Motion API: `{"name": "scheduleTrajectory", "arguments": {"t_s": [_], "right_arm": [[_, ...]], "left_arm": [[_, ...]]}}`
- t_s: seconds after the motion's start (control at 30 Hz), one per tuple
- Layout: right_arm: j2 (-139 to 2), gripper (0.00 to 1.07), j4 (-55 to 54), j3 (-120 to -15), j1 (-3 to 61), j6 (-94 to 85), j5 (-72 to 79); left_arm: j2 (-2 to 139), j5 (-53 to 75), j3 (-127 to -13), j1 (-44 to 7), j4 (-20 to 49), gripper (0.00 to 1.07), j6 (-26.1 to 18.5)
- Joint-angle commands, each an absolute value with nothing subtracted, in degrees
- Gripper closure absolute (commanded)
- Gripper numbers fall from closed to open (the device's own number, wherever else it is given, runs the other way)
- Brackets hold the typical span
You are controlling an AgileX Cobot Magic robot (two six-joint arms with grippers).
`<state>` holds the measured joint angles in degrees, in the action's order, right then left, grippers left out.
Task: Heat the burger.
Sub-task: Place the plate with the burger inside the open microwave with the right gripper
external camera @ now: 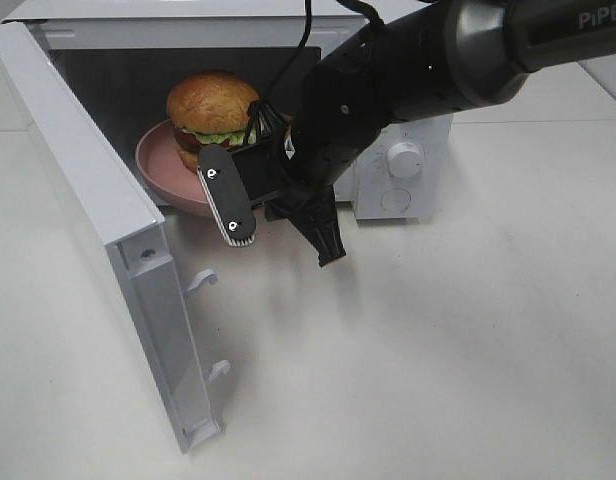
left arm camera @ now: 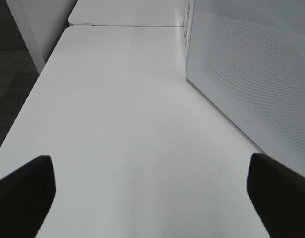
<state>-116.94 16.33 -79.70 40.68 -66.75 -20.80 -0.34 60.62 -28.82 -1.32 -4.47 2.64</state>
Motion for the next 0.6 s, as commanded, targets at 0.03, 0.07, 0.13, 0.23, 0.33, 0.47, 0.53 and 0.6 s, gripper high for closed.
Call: {"name": "scheduleTrajectory", "arguments": {"t_s": [0.03,0.07,0.13,0.23,0.33,0.47,0.53,0.6], "right_arm": [[-118.1,1.07,21.7,-84.1,40.3,-58.6,-19.8],[-118.1,1.07,21.7,-84.1,40.3,-58.6,-19.8],[-119.6,1.07,23.4,-86.5,40.3,-55.1,-20.6],[-120.8,1.07,24.5,-88.8,40.3,-53.7,-21.5],[-121.9,1.07,24.5,-90.2,40.3,-53.6,-21.9],[-124.3,1.07,24.9,-93.1,40.3,-53.1,-22.7],[-125.0,1.07,25.5,-94.1,40.3,-53.0,-22.9],[-126.3,1.07,25.6,-96.3,40.3,-53.0,-23.9]], "left_arm": [[-1.4,59.7,-28.7,-1.2,-4.1,0.09,2.9],[-1.4,59.7,-28.7,-1.2,-4.1,0.09,2.9],[-1.4,59.7,-28.7,-1.2,-4.1,0.09,2.9],[-1.4,59.7,-28.7,-1.2,-4.1,0.09,2.9],[-1.4,59.7,-28.7,-1.2,-4.1,0.09,2.9],[-1.4,59.7,-28.7,-1.2,-4.1,0.09,2.9],[-1.4,59.7,-28.7,-1.2,-4.1,0.09,2.9],[-1.4,59.7,-28.7,-1.2,-4.1,0.09,2.9]]}}
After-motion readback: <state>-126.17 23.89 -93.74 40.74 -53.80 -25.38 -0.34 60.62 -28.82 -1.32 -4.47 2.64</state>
